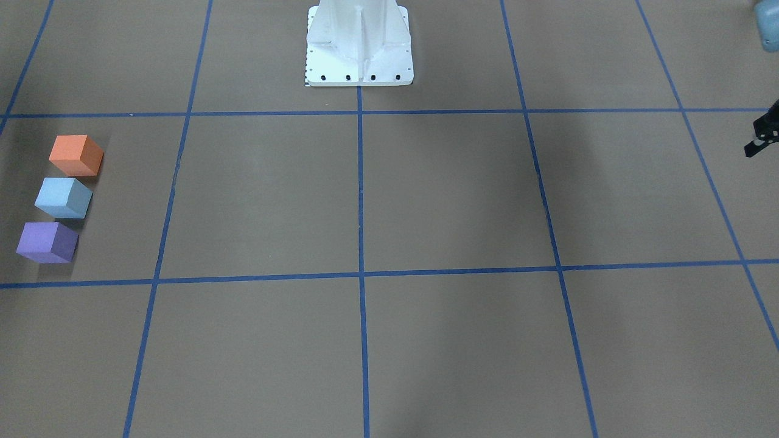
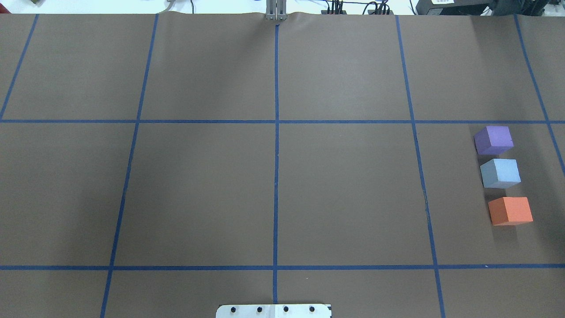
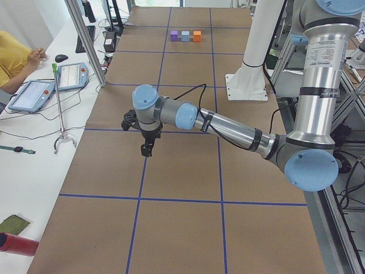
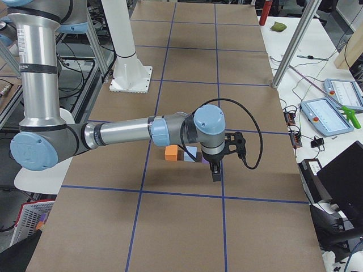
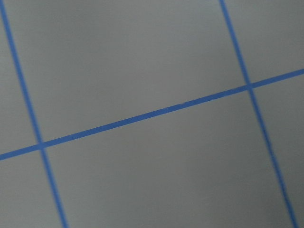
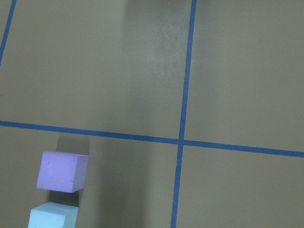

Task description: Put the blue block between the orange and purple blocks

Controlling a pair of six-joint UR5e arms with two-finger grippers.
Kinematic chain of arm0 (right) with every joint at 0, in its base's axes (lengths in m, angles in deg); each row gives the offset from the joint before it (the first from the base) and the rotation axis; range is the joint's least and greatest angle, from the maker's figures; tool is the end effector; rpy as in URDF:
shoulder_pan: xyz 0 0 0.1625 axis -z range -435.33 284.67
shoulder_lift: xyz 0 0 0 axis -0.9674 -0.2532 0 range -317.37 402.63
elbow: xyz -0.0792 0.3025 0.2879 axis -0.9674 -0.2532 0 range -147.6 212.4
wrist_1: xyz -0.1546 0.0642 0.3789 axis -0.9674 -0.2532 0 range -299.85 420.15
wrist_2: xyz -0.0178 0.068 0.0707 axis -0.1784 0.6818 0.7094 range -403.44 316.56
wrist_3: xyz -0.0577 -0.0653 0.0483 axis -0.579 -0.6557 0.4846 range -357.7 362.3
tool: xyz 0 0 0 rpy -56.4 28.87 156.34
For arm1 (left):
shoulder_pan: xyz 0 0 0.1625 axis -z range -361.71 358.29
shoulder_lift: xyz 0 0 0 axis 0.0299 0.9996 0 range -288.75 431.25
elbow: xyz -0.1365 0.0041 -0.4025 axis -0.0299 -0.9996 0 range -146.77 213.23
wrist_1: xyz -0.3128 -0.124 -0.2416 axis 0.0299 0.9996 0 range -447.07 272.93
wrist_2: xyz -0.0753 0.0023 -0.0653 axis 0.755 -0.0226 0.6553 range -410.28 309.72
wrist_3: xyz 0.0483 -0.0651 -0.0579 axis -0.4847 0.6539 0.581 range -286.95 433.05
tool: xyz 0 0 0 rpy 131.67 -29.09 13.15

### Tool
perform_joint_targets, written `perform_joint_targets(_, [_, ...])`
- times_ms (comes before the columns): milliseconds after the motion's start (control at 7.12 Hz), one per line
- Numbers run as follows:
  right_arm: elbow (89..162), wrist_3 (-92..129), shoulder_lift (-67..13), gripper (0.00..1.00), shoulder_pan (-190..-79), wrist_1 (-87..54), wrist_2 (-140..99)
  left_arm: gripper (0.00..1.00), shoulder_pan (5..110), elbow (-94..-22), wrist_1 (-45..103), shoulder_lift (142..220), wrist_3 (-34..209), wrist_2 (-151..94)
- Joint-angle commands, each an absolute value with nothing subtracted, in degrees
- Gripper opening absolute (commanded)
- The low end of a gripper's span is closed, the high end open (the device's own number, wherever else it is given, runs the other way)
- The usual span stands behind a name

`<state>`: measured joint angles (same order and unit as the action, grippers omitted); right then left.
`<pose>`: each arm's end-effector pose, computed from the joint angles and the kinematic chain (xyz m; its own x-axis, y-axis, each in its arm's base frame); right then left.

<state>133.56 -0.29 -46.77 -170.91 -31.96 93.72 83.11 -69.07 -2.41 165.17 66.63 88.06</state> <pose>0.1084 -0.4898 0.5577 0.6924 -0.1005 0.7145 -0.0645 0.9777 0.2000 -0.0120 -0.5192 0.5231 0.6353 0.3087 -0.7079 -0.1607 0.9494 0.2698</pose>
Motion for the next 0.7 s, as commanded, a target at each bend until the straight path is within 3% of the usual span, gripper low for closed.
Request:
perform_joint_targets(0, [134.4, -1.7, -46.5, 1.00, -171.3, -33.5, 93.8, 1.00, 88.4, -63.3, -2.4, 165.5, 57.8, 88.2])
perform_joint_targets(562, [133.4, -2.2, -46.5, 1.00, -167.6, -33.6, 93.8, 1.00, 91.2, -61.8, -2.5, 164.8, 50.4, 84.1])
